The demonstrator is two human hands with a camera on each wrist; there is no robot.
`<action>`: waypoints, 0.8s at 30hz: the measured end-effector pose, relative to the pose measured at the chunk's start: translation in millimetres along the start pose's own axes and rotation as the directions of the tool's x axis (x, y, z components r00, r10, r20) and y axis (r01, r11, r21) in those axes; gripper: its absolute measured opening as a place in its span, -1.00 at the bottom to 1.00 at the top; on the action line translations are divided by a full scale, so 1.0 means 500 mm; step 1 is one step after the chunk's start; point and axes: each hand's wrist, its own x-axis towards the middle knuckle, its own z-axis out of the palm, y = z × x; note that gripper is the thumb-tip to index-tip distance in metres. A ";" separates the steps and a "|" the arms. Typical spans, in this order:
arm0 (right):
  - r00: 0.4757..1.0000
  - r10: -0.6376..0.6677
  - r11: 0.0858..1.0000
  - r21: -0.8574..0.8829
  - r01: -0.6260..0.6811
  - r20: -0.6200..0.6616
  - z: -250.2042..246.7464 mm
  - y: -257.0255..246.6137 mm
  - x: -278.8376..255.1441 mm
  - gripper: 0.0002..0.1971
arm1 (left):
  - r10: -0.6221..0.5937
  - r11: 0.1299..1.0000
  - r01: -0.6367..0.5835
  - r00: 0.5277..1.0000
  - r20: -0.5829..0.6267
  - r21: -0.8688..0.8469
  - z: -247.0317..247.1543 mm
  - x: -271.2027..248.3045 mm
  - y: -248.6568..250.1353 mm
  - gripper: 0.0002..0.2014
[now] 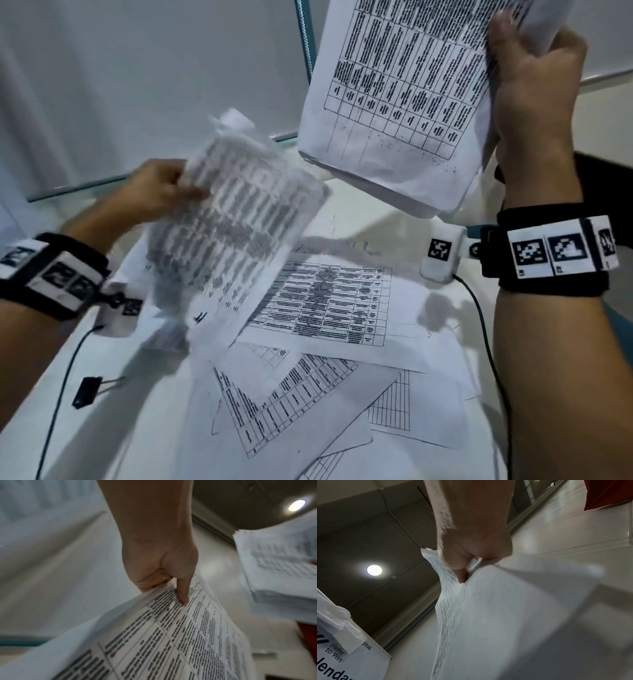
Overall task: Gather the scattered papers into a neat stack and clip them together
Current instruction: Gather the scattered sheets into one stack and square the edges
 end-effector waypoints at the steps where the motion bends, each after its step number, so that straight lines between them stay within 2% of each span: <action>1: 1.000 -0.010 1.000 -0.001 0.010 -0.001 -0.001 -0.001 -0.001 -0.83 | -0.045 0.996 0.042 0.998 -0.046 -0.072 -0.025 0.000 -0.012 -0.84; 4: 0.999 -0.034 0.999 0.037 0.034 -0.006 -0.004 0.002 0.000 -0.82 | -0.133 0.944 0.098 0.987 -0.095 -0.314 -0.091 0.000 -0.047 -0.80; 6: 0.999 -0.053 0.993 0.102 0.054 -0.009 -0.008 0.007 0.005 -0.82 | -0.152 0.891 0.098 0.984 -0.088 -0.444 -0.123 -0.002 -0.051 -0.86; 9: 0.996 -0.091 0.987 0.136 0.091 -0.005 -0.010 0.011 0.007 -0.85 | -0.136 0.847 0.129 0.990 0.025 -0.516 -0.135 0.001 -0.029 -0.83; 10: 0.996 -0.095 0.987 0.133 0.094 0.001 -0.009 0.012 0.006 -0.85 | -0.114 0.860 0.153 0.987 0.110 -0.487 -0.136 -0.001 -0.018 -0.94; 12: 0.997 -0.080 0.990 0.120 0.081 -0.008 -0.005 0.014 0.006 -0.77 | -0.105 0.932 0.193 0.954 0.279 -0.307 -0.133 -0.001 -0.003 -0.57; 13: 0.997 -0.072 0.991 0.113 0.073 -0.011 -0.005 0.015 0.008 -0.70 | -0.118 0.957 0.201 0.927 0.356 -0.208 -0.125 0.001 0.002 -0.52; 14: 0.998 -0.065 0.992 0.108 0.066 -0.008 -0.003 0.015 0.007 -0.66 | -0.125 0.979 0.179 0.898 0.422 -0.092 -0.110 -0.002 0.014 -0.63; 15: 0.999 -0.051 0.994 0.099 0.051 0.003 0.000 0.015 0.006 -0.65 | -0.129 0.991 0.122 0.866 0.484 0.046 -0.090 -0.003 0.027 -0.78; 16: 0.999 -0.038 0.996 0.087 0.036 0.012 0.002 0.015 0.005 -0.66 | -0.134 0.980 0.035 0.847 0.514 0.198 -0.067 0.005 0.036 -0.82; 18: 1.000 -0.015 0.999 0.046 0.014 0.015 0.008 0.010 -0.001 -0.71 | -0.138 0.915 -0.125 0.797 0.589 0.383 -0.004 0.012 0.064 -0.74; 21: 1.000 -0.006 0.997 -0.070 0.008 0.023 0.018 -0.001 -0.016 -0.80 | -0.092 0.886 -0.260 0.712 0.696 0.384 0.121 0.010 0.094 -0.90; 24: 1.000 -0.007 0.994 -0.112 0.010 0.028 0.022 -0.007 -0.021 -0.74 | 0.015 0.861 -0.391 0.660 0.751 0.327 0.266 -0.005 0.105 -0.74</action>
